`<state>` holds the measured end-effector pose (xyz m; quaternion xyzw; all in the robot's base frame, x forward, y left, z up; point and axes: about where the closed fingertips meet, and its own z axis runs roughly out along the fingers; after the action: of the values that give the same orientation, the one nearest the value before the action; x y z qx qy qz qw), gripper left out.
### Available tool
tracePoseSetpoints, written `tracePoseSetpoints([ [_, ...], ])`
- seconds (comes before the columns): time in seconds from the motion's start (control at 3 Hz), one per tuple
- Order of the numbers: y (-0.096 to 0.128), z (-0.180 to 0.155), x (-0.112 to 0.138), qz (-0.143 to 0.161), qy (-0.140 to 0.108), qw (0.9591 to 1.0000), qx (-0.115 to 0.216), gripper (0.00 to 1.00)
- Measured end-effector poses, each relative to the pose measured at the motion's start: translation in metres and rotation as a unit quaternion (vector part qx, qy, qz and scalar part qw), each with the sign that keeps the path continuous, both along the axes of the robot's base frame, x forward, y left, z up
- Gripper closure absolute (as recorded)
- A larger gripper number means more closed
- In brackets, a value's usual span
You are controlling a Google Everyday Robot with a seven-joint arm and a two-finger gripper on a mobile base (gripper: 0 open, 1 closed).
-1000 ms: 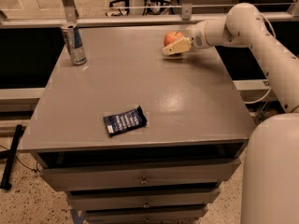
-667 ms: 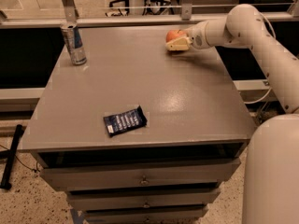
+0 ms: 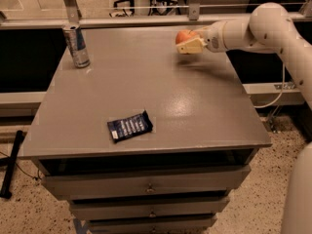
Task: Move apple near rxbar blueberry
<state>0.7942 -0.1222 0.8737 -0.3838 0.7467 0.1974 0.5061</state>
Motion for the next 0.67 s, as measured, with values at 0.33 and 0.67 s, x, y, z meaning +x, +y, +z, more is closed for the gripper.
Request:
tracePoseSetpoints([
  [0.33, 0.0098, 0.0025, -0.0560, 0.039, 0.005, 0.9992, -0.001, 1.00],
  [0.67, 0.0100, 0.0024, -0.0560, 0.039, 0.005, 0.9992, -0.001, 1.00],
])
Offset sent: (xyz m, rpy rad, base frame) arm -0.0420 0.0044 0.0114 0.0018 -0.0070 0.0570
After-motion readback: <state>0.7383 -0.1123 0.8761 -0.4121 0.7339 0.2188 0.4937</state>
